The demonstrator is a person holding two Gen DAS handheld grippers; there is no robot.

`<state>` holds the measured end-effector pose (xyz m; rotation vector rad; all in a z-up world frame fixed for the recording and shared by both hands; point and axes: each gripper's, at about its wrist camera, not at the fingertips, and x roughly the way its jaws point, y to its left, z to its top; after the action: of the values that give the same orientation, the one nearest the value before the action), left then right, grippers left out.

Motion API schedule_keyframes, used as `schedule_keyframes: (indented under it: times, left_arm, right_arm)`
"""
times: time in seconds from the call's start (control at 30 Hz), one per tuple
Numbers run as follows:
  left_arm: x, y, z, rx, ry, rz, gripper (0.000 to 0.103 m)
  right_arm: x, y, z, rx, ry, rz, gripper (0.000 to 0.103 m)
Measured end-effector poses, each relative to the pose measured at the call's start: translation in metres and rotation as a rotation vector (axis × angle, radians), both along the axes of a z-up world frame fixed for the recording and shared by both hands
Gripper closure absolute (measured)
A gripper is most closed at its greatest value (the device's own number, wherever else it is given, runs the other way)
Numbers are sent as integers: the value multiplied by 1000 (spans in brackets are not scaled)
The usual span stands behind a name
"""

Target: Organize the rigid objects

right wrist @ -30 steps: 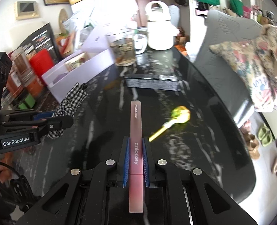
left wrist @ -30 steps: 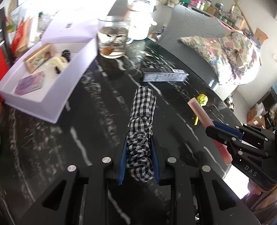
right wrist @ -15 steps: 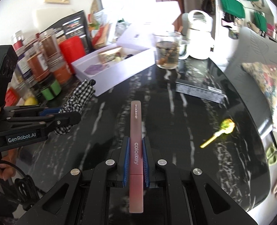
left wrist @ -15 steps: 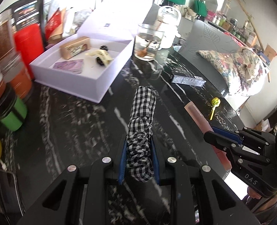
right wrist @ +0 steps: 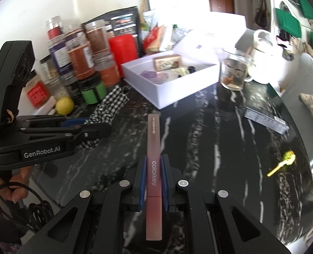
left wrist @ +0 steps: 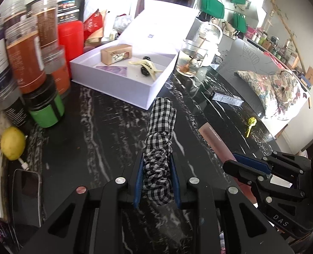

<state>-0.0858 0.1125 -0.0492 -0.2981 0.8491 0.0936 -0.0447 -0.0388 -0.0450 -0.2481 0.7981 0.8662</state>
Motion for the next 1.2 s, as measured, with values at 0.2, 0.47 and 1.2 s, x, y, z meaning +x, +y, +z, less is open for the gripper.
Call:
schedule_keyframes:
  times: [0.2,0.47,1.2]
  left_arm:
    - [-9,12,0,0,1,21,80]
    - [-1,26,-2,-10,15,26,80]
    - [49,58,28,9,-60,12,80]
  right_arm:
    - [-6,15,0,-2,-6,36,90]
    - [0,35,0,-4,5,49,90]
    - [54,74,30,17,-40,79,90]
